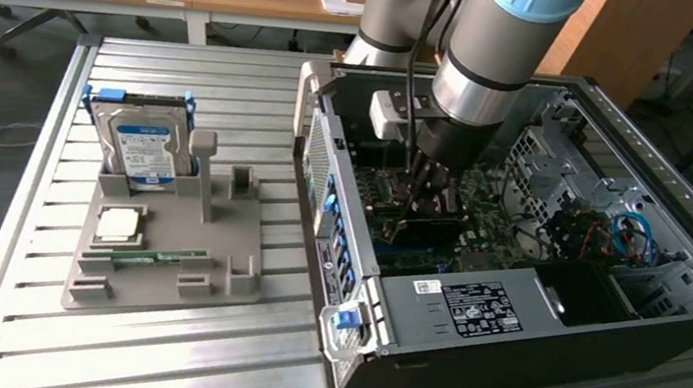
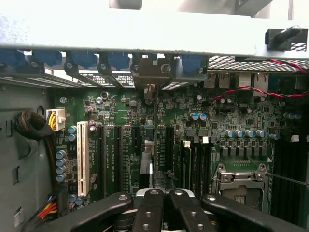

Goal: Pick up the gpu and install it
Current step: 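Press down on the gpu until it lock into place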

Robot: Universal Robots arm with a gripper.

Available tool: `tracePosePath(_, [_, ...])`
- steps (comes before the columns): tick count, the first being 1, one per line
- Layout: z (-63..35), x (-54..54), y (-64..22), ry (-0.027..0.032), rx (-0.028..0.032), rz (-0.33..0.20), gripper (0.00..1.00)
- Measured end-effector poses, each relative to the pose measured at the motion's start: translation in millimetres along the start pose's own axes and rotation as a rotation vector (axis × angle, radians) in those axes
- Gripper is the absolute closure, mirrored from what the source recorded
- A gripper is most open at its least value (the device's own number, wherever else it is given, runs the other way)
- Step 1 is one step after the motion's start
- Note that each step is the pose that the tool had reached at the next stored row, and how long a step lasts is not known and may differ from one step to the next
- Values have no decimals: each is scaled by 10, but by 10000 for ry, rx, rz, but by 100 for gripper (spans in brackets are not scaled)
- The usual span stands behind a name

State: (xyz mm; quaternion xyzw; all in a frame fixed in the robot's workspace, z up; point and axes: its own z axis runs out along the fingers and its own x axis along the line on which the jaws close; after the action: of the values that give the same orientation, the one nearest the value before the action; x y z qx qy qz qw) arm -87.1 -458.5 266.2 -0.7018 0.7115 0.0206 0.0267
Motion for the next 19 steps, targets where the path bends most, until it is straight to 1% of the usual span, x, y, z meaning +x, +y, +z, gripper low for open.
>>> tracePosePath(16, [16,1,9,-1,0,0,89])
tracePosePath(18, [29,1,10,-16,6,0,89])
tracePosePath(19, [28,1,10,-11,5,0,89])
